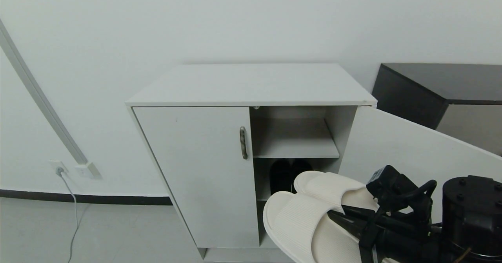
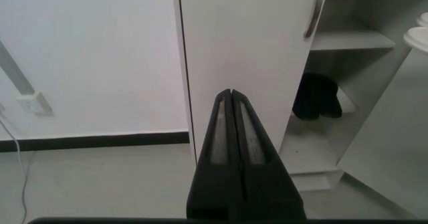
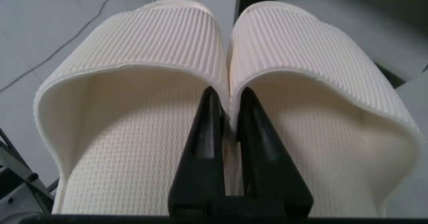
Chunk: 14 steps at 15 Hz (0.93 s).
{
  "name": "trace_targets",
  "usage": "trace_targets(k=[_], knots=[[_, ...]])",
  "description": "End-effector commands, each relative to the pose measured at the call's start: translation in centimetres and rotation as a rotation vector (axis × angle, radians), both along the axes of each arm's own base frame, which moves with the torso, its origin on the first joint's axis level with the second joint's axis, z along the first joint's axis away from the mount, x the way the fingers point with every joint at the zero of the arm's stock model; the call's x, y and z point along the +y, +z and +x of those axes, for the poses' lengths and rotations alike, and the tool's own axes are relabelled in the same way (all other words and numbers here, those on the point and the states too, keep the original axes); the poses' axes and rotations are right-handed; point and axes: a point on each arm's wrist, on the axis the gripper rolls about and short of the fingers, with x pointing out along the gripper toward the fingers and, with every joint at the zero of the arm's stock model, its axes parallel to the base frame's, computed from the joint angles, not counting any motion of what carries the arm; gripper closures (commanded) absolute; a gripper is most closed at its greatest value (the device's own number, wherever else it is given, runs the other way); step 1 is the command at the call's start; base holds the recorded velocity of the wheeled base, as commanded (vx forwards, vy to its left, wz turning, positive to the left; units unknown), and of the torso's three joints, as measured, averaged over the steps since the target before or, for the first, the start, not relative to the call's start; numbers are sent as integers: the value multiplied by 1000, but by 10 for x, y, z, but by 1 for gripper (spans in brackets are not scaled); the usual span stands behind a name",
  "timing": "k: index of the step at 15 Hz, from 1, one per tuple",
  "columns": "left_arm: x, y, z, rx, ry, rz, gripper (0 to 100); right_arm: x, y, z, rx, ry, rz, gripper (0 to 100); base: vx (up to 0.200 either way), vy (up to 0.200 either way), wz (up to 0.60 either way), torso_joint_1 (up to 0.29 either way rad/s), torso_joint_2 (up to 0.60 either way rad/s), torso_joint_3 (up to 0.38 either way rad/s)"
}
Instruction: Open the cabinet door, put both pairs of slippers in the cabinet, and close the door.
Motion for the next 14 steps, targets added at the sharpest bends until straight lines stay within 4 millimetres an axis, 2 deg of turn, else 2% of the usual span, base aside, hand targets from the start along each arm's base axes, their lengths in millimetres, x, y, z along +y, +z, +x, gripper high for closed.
trace_targets(k=[1, 9, 14], knots=[[0, 0, 0, 0, 0, 0, 100, 1, -1, -1, 2, 4, -3, 100, 0, 0, 0, -154, 476, 325], [0, 0, 0, 0, 0, 0, 100, 0, -2, -2, 0, 7, -10, 100, 0, 0, 0, -108, 462, 350], [0, 0, 0, 0, 0, 0, 100, 0, -1, -3, -1, 9, -9, 100, 0, 0, 0, -22, 399, 373]])
